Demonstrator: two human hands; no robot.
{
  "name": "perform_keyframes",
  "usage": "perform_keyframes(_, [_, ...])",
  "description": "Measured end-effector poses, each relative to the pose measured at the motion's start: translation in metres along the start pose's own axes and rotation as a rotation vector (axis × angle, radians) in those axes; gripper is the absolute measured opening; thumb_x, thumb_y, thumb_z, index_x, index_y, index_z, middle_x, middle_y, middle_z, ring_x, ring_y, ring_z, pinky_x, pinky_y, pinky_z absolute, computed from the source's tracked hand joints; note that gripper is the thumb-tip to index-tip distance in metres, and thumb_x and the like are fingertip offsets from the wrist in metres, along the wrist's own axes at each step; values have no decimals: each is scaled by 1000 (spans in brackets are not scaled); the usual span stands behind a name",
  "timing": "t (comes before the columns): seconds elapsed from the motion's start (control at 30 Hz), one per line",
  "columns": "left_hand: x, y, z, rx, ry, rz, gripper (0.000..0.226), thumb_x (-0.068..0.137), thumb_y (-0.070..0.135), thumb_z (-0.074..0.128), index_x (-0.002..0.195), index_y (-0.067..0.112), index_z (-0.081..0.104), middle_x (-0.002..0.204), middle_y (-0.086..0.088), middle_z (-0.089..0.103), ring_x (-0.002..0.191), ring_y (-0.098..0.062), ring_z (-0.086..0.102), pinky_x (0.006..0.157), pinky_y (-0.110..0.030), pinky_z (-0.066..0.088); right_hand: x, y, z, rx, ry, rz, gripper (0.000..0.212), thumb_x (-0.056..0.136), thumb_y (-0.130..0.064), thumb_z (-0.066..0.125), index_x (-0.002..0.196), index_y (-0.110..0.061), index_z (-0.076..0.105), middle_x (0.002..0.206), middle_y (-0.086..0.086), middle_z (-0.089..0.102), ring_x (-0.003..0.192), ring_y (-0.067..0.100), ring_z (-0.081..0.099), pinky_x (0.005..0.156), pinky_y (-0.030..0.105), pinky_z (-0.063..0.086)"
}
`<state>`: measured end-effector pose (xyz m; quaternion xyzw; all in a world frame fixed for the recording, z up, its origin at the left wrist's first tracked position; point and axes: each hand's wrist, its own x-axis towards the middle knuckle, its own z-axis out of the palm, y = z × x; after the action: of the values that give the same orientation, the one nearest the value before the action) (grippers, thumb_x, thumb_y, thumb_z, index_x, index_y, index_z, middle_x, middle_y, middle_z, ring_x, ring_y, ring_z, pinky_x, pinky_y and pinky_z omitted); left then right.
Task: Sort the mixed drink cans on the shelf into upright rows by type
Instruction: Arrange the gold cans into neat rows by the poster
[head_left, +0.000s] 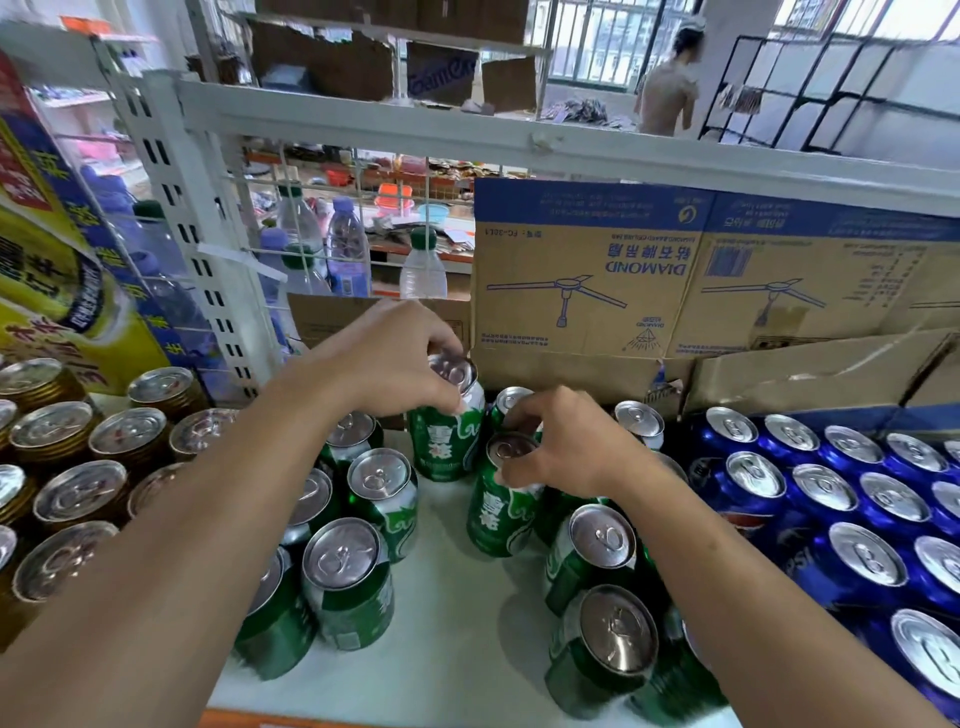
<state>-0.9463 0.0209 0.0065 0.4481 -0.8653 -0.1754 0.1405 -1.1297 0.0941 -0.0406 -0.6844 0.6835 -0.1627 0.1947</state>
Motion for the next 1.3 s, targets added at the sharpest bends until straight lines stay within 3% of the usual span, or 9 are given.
perform_keyframes(0.1, [0,-3,5,3,-26,-13,51,67,35,84,114,22,69,106,1,58,97,-16,51,83,-31,40,0,1,5,-40,-55,-5,50,67,-27,81,114,-19,67,106,0,67,96,19,59,71,25,42])
perform_keyframes(0.2, [-2,-5,7,-1,-42,-20,47,67,33,83,111,21,70,100,3,60,95,-17,54,82,-32,43,1,3,11,-70,-87,-34,57,67,-26,81,121,-22,63,113,-1,65,101,19,57,74,24,39])
perform_keyframes(0.4, [-5,-6,17,-4,-103,-17,40,68,31,83,105,20,71,89,10,57,87,-14,56,75,-31,45,1,5,11,-76,-97,-43,53,68,-23,79,119,-21,64,109,-1,65,99,18,56,72,25,41])
perform_keyframes(0.57, [-4,-4,24,52,-154,-7,46,68,33,82,111,20,69,90,7,56,92,-19,56,79,-33,50,2,5,13,-85,-98,-29,46,68,-21,78,112,-22,65,95,-4,59,86,16,53,57,21,36])
perform_keyframes(0.67, [-2,-2,29,75,-188,-2,47,68,34,82,110,21,69,95,3,57,95,-20,55,82,-35,51,1,6,11,-90,-97,-11,42,69,-21,76,110,-22,65,94,-3,61,85,17,54,62,25,38])
perform_keyframes(0.87, [-1,-4,46,139,-246,0,33,65,31,82,88,14,66,85,0,62,84,-24,62,71,-39,55,-2,7,9,-86,-91,-19,43,73,-21,77,114,-19,62,98,-3,59,86,15,51,67,24,40])
perform_keyframes(1.03, [1,-6,56,196,-279,-24,45,70,32,81,105,9,66,99,-8,63,96,-28,60,77,-40,55,-3,8,11,-70,-69,-29,38,75,-17,75,108,-19,58,100,-1,60,88,18,52,68,28,40])
perform_keyframes(1.13, [4,-12,60,190,-265,-28,55,72,36,80,119,14,60,109,-2,57,103,-23,54,82,-34,49,-2,7,12,-92,-57,-42,34,74,-15,72,104,-19,57,100,1,61,89,21,54,70,33,46])
perform_keyframes(1.3, [5,-21,62,141,-244,-21,66,69,39,82,127,19,56,108,4,48,99,-15,45,80,-25,38,2,5,11,-114,-71,-52,33,71,-14,73,99,-20,55,97,1,59,89,21,54,72,36,49])
